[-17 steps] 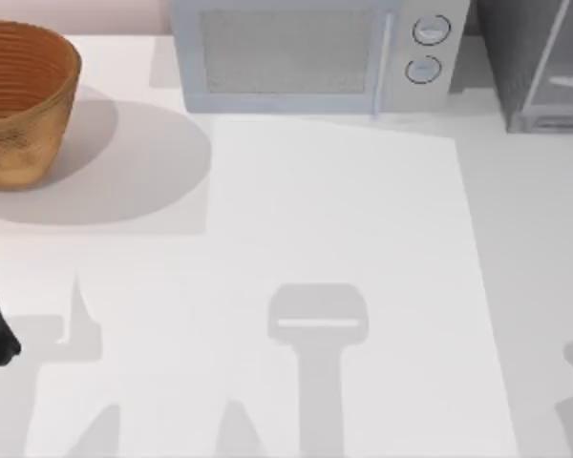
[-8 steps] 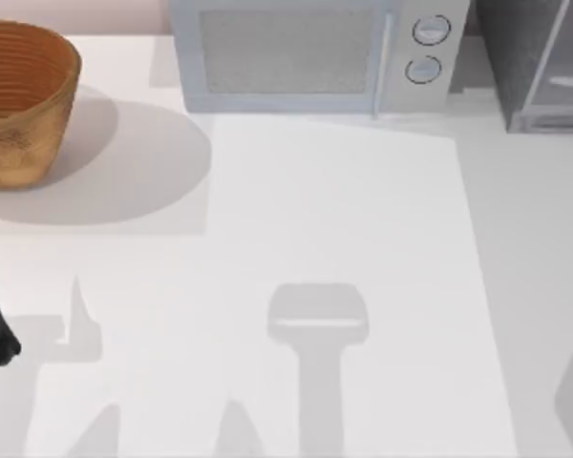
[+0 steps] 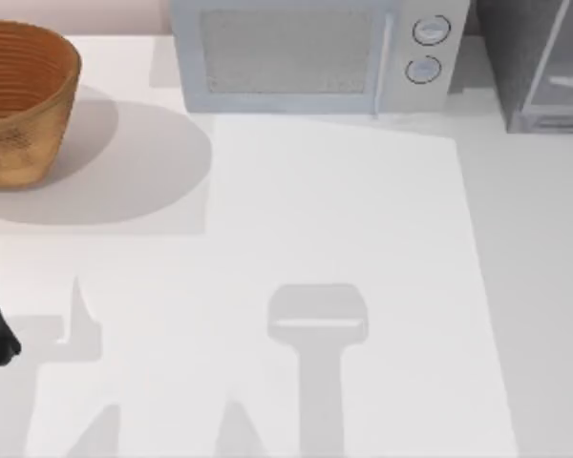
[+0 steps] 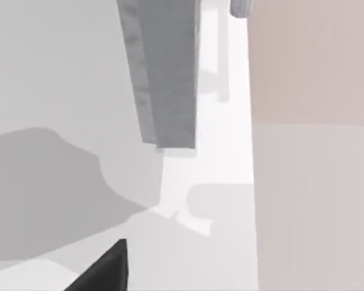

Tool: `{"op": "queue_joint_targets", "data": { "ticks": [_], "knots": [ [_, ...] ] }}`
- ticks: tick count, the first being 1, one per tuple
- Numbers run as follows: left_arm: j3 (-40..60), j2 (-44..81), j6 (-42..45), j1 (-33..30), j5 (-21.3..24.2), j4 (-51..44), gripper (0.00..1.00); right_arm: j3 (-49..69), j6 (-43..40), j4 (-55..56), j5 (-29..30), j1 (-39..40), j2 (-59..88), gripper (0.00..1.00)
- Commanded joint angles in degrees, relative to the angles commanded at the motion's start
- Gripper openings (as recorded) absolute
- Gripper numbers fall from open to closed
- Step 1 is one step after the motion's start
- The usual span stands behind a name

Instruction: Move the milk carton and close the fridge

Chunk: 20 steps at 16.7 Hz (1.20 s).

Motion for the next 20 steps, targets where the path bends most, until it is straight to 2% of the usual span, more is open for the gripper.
{"op": "queue_joint_targets", "data": {
  "ticks": [3, 10, 13, 20],
  "knots": [
    [0.00, 0.00, 0.00, 0.00, 0.00, 0.00, 1.00, 0.79, -2.02, 0.86, -0.64, -2.20, 2.21, 1.00],
    [0.00, 0.00, 0.00, 0.00, 0.00, 0.00, 1.00, 1.61, -0.09, 2.54, -0.43, -0.45, 2.03, 1.00],
    [0.00, 0.00, 0.00, 0.00, 0.00, 0.00, 1.00, 2.24, 7.08, 9.35, 0.51, 4.96, 3.39, 1.00],
    [0.00, 0.00, 0.00, 0.00, 0.00, 0.00, 1.00, 2.52, 34.09, 33.28, 3.20, 21.51, 4.55, 1.00]
  ]
}}
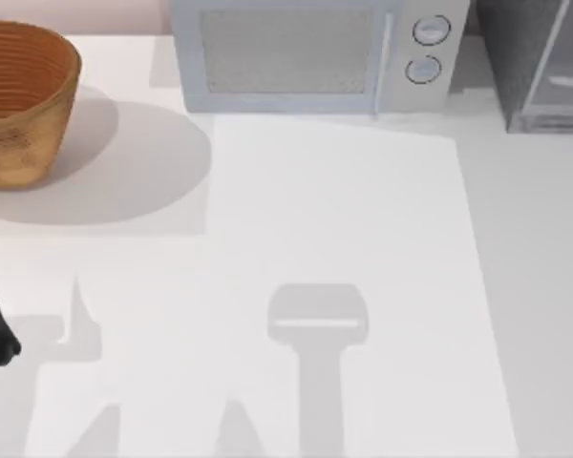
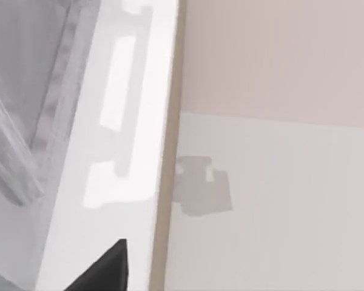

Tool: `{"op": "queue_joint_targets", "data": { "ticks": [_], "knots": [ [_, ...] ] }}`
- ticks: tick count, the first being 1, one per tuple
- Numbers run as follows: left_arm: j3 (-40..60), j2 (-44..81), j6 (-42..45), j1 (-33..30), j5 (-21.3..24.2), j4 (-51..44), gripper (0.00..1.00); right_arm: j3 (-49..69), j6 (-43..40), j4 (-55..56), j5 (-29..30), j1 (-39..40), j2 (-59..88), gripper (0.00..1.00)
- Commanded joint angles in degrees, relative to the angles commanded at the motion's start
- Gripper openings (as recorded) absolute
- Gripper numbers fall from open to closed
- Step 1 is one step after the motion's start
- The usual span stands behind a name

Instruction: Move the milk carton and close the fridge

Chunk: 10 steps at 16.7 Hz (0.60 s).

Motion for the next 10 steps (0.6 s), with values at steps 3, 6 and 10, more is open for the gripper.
{"op": "queue_joint_targets", "data": {
  "ticks": [3, 6, 10],
  "knots": [
    [0.00, 0.00, 0.00, 0.00, 0.00, 0.00, 1.00, -0.77, 8.72, 5.99, 1.25, 4.84, 0.55, 1.00],
    [0.00, 0.00, 0.00, 0.00, 0.00, 0.00, 1.00, -2.12, 21.60, 14.43, 2.32, 10.21, 1.64, 1.00],
    [0.00, 0.00, 0.00, 0.00, 0.00, 0.00, 1.00, -3.32, 37.13, 27.76, 4.68, 20.44, 1.34, 1.00]
  ]
}}
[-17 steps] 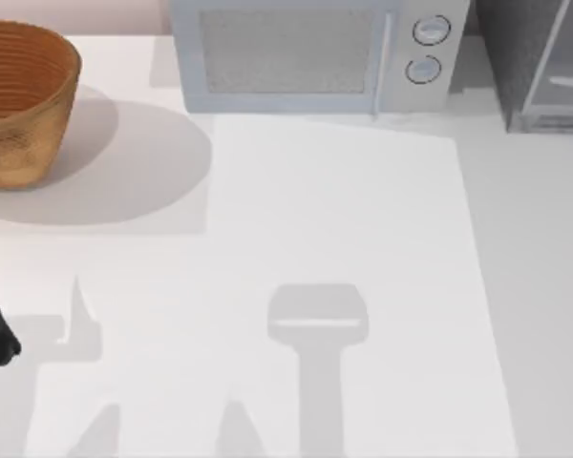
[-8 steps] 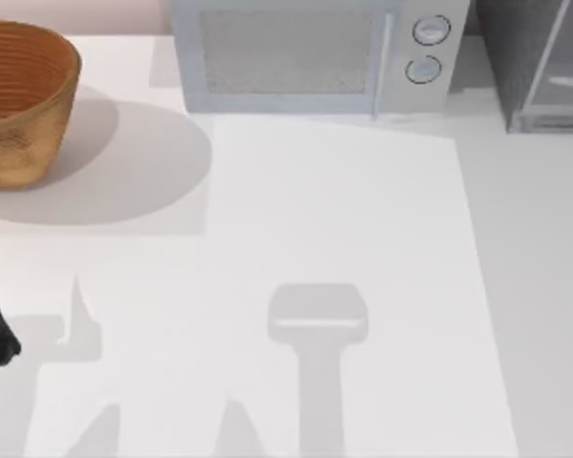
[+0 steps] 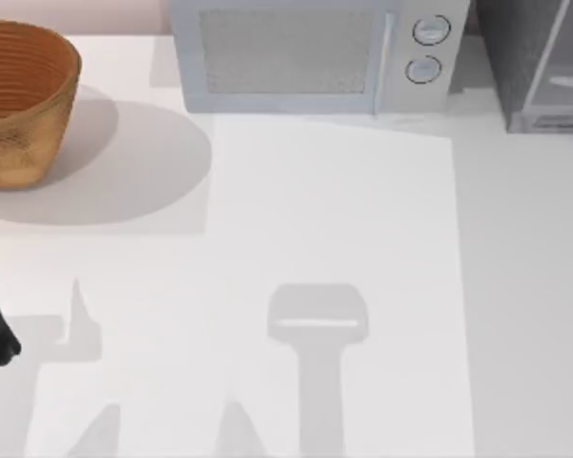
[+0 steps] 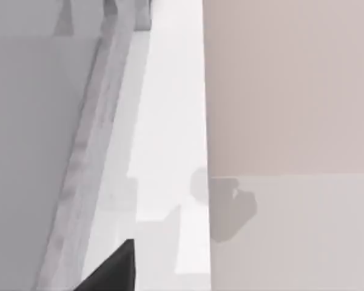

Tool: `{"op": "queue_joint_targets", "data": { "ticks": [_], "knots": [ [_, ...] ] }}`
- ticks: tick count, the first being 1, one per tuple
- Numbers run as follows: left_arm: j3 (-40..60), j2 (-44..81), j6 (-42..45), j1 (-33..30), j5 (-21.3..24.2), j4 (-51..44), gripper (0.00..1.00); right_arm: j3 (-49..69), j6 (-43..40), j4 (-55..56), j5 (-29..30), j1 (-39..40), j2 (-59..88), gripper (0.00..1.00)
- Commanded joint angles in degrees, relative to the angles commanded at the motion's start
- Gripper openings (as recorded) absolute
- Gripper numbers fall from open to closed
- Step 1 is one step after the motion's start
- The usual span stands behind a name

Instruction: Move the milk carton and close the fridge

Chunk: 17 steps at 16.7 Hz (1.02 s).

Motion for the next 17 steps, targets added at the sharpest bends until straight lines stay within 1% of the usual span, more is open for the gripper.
{"op": "queue_joint_targets", "data": {
  "ticks": [2, 4, 11, 14, 17],
  "knots": [
    [0.00, 0.00, 0.00, 0.00, 0.00, 0.00, 1.00, -0.31, 4.46, 4.50, 1.76, 4.12, -1.25, 1.00],
    [0.00, 0.00, 0.00, 0.00, 0.00, 0.00, 1.00, -0.30, 6.60, 6.73, 3.05, 6.17, -2.53, 1.00],
    [0.00, 0.00, 0.00, 0.00, 0.00, 0.00, 1.00, -0.63, 7.33, 7.37, 3.72, 6.54, -2.72, 1.00],
    [0.00, 0.00, 0.00, 0.00, 0.00, 0.00, 1.00, -2.45, 11.07, 9.48, 8.21, 11.57, -3.90, 1.00],
    [0.00, 0.00, 0.00, 0.00, 0.00, 0.00, 1.00, -5.01, 16.23, 12.10, 14.03, 19.34, -5.42, 1.00]
  ]
}}
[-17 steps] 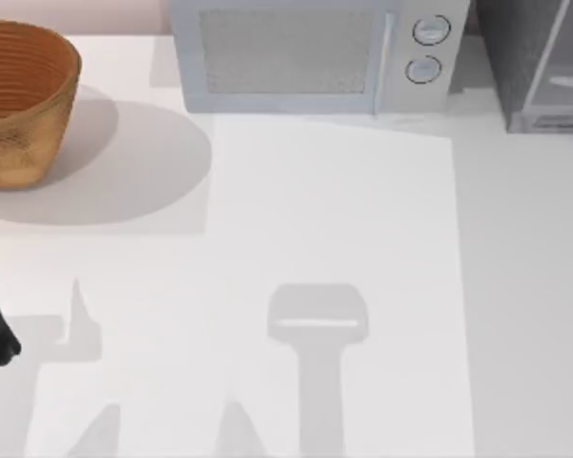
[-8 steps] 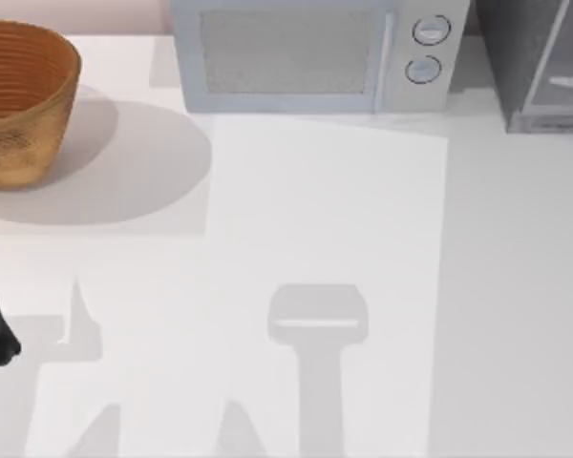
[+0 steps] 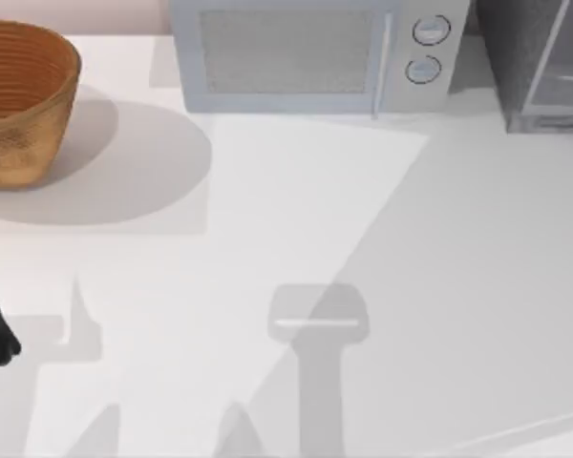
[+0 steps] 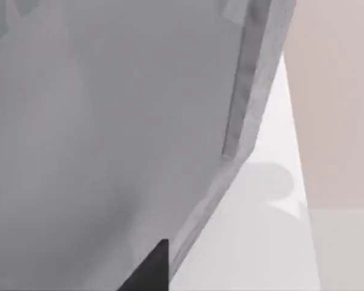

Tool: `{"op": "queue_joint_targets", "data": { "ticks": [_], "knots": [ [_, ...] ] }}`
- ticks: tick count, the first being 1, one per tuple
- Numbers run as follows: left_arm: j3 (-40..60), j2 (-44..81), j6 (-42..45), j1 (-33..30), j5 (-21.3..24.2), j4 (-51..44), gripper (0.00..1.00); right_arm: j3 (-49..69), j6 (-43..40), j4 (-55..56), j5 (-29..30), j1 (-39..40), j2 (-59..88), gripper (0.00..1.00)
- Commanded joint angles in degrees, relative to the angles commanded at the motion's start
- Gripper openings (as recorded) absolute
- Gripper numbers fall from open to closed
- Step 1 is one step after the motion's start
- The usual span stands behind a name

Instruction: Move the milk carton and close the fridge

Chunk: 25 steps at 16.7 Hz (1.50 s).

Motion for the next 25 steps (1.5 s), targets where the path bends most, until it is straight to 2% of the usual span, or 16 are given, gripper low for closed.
{"op": "queue_joint_targets", "data": {
  "ticks": [7, 15, 25],
  "knots": [
    [0.00, 0.00, 0.00, 0.00, 0.00, 0.00, 1.00, -5.24, 10.67, 5.83, 12.46, 15.71, -3.41, 1.00],
    [0.00, 0.00, 0.00, 0.00, 0.00, 0.00, 1.00, -11.72, 24.96, 13.54, 28.89, 37.15, -8.08, 1.00],
    [0.00, 0.00, 0.00, 0.00, 0.00, 0.00, 1.00, -9.56, 26.11, 13.95, 30.60, 38.07, -5.91, 1.00]
  ]
}}
